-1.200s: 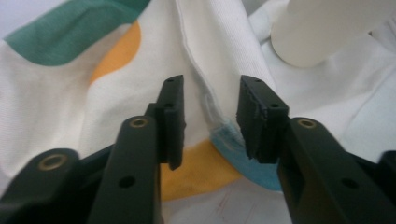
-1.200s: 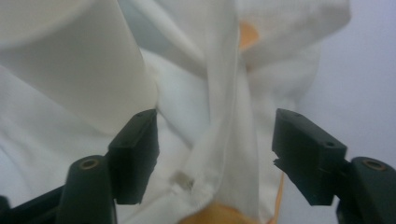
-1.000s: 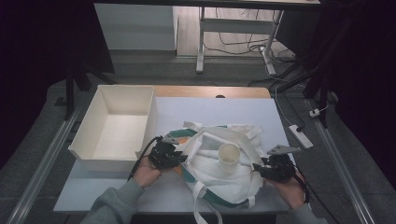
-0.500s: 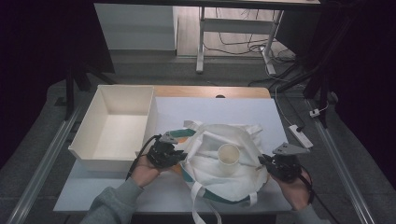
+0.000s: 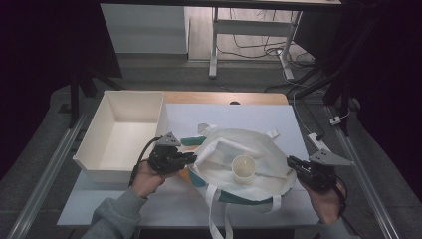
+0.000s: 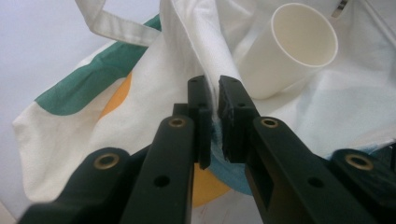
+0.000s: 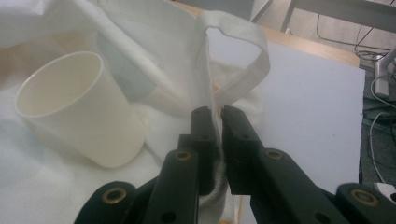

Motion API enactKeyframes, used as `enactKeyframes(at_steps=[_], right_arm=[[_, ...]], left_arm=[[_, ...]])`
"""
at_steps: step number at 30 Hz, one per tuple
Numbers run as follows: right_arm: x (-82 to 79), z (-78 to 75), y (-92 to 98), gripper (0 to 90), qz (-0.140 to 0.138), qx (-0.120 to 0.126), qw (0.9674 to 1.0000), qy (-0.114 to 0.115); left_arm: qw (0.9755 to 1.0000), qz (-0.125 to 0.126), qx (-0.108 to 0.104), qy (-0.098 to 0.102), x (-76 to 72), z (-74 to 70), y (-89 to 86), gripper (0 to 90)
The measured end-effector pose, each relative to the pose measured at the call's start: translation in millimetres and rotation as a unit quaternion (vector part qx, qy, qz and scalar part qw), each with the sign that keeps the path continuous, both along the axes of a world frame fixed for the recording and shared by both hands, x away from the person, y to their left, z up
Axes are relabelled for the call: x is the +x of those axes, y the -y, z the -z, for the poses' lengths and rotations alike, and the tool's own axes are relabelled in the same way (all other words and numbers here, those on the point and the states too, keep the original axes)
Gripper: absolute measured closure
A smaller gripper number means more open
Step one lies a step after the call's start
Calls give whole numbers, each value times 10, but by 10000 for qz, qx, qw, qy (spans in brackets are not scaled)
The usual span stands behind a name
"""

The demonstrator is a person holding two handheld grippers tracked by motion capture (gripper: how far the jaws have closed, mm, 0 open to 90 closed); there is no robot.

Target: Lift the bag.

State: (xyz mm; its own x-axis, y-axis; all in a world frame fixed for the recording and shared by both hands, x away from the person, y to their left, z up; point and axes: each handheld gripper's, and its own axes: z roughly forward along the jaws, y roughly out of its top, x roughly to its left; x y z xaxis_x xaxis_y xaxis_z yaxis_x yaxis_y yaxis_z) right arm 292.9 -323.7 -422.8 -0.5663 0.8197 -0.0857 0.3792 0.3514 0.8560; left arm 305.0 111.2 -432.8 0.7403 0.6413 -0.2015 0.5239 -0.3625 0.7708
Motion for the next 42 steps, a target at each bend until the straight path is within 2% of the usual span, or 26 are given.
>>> enactKeyframes(at_steps=[6, 12, 17, 20, 23, 26, 31, 36, 40, 42], right_arm=[[-10, -23, -7, 830, -44, 56, 9999, 86], [-15, -46, -12, 833, -59, 98, 9997, 206], [-10, -132, -7, 836, -39, 155, 9993, 346], [7, -247, -1, 839, -30, 173, 9985, 511], [55, -372, 12, 843, -39, 359, 9971, 676], [115, -483, 21, 846, -10, 415, 9956, 836], [233, -641, 37, 851, 23, 646, 9931, 983], [305, -838, 7, 855, 44, 688, 9902, 1212], [316, -1030, -36, 859, 81, 653, 9869, 1475], [305, -1132, -47, 861, 106, 751, 9841, 1606]], left_arm=[[10000, -31, -18, 69, -15, -31, 3, 831], [9997, -91, -27, 225, -38, -94, -13, 835], [9992, -159, -76, 356, -44, -185, -72, 838], [9987, -215, -151, 447, -29, -272, -130, 840], [9977, -280, -254, 556, -2, -377, -203, 841], [9966, -388, -334, 651, 36, -473, -282, 844], [9949, -493, -463, 749, 132, -607, -376, 846], [9932, -531, -673, 792, 225, -727, -442, 848], [9911, -579, -753, 931, 253, -845, -487, 850], [9901, -611, -784, 996, 262, -888, -505, 851]])
